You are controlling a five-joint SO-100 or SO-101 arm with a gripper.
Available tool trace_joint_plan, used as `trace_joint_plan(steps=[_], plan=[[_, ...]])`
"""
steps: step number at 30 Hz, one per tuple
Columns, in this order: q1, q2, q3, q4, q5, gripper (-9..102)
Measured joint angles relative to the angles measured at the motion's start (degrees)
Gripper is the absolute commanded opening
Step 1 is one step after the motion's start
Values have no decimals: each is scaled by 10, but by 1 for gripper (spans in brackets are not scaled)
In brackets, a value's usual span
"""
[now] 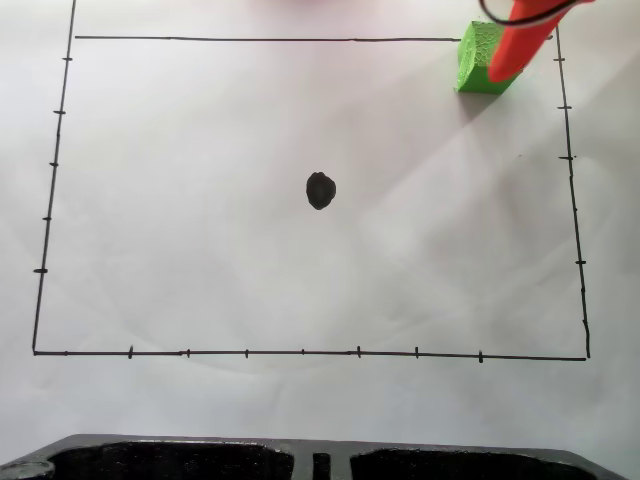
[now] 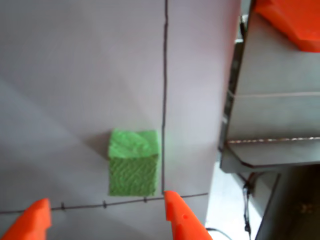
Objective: Grasp the colored block, Place it on the black dot, and then return the arm to the default position.
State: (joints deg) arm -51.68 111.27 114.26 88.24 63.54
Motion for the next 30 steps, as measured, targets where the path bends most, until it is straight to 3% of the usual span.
trace_joint_plan(steps=[30], plan=[[-28,-154,-14,-34,-17,38]])
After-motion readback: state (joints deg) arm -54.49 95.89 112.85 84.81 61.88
